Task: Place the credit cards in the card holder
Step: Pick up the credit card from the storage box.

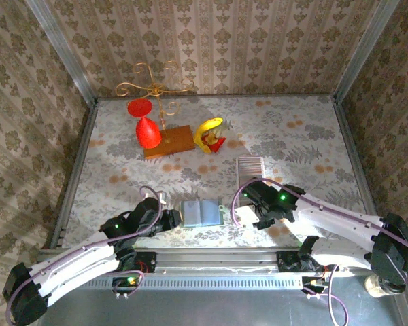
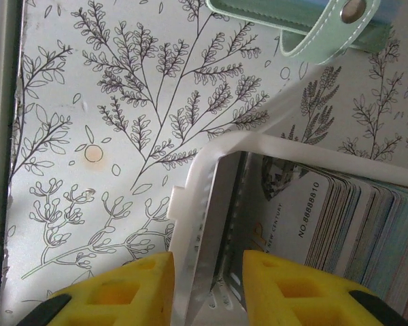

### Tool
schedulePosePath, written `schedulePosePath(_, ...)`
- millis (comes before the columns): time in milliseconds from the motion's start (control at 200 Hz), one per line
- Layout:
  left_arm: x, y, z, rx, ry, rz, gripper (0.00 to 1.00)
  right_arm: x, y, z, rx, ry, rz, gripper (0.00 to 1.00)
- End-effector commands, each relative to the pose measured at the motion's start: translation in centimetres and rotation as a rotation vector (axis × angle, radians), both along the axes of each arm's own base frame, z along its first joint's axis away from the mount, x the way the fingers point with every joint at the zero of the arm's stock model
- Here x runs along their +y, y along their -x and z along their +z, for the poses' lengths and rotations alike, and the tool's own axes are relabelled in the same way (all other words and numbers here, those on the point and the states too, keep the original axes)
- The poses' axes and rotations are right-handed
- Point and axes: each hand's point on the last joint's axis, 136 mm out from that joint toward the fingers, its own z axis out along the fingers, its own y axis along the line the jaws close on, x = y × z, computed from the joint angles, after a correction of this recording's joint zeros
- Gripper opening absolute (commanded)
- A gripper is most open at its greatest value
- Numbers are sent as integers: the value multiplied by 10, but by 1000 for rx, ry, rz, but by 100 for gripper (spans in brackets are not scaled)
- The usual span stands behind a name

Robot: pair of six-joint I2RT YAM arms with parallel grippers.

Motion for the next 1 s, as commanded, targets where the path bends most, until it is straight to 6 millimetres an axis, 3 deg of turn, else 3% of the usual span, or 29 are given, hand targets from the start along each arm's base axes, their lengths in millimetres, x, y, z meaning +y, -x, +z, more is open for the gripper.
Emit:
schedulePosePath(0,-2,1,6,3,16,-6,35,3,-2,2,0,7,-12,32)
schedulePosePath(280,-2,1,7,-2,24,-6,35,0,-6,-6,2,51,-20,30)
schedulePosePath(995,-4,2,6,0,37,-8,33,0,-16,-16,-13,97,-28,14)
